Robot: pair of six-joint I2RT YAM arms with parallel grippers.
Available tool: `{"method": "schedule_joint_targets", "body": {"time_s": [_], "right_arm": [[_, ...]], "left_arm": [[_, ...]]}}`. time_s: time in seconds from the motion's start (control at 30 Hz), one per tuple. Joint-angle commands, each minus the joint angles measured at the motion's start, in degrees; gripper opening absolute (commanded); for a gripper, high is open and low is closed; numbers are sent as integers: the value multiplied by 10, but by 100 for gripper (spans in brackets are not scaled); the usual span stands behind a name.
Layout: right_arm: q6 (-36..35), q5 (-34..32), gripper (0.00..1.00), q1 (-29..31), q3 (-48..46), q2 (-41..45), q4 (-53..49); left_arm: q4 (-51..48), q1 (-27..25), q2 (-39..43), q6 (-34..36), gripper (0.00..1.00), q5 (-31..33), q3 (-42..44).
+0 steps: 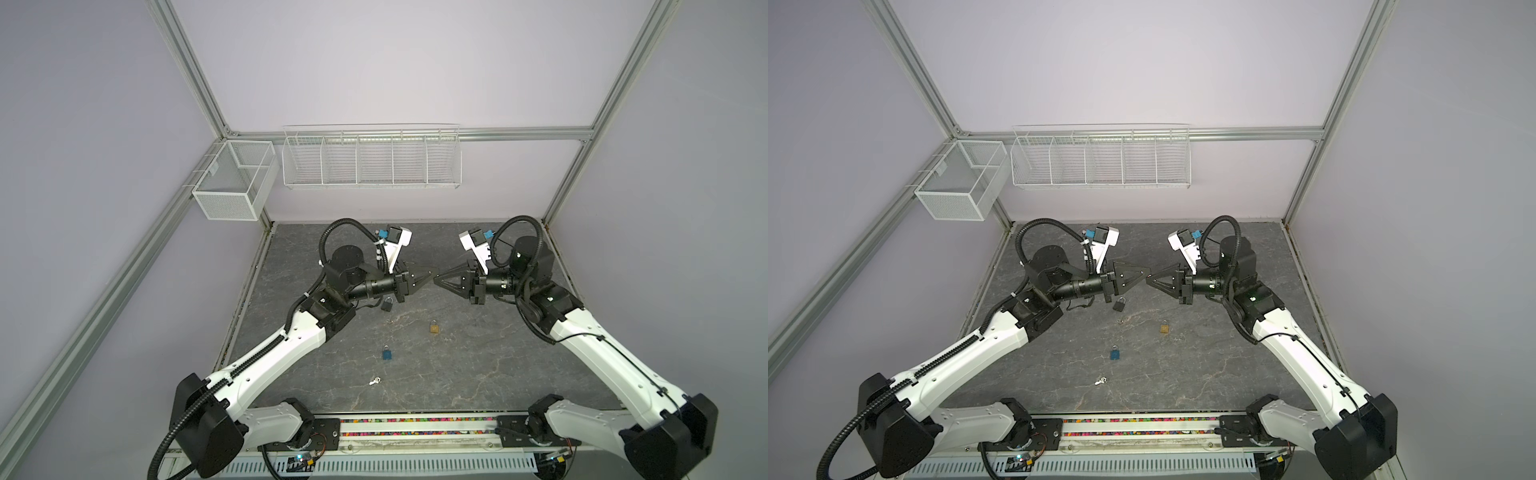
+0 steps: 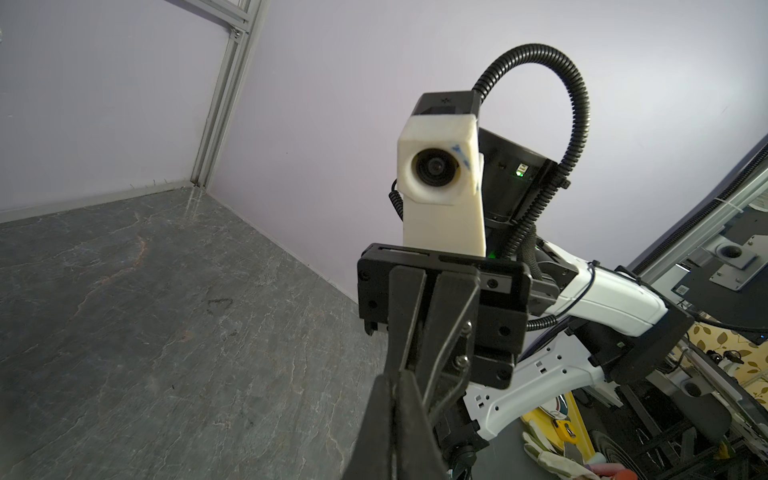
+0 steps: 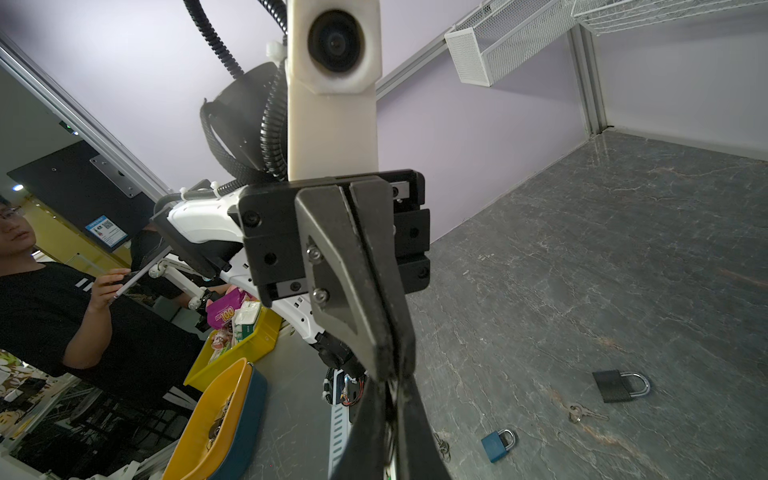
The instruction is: Unlock with the key
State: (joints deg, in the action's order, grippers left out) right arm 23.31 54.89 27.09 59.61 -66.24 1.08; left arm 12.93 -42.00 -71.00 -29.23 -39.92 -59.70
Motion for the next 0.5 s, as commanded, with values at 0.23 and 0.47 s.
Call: {"method": "schedule_joint_targets", "body": {"time_s": [0.23, 0.47], "right_arm": [[-19, -15, 13, -2, 15, 20, -36], [-20, -12, 17, -2, 23, 18, -37]], "left_arm": [[0, 3, 5, 16, 0, -7, -20], [2, 3, 5, 12, 0, -9, -18]]}}
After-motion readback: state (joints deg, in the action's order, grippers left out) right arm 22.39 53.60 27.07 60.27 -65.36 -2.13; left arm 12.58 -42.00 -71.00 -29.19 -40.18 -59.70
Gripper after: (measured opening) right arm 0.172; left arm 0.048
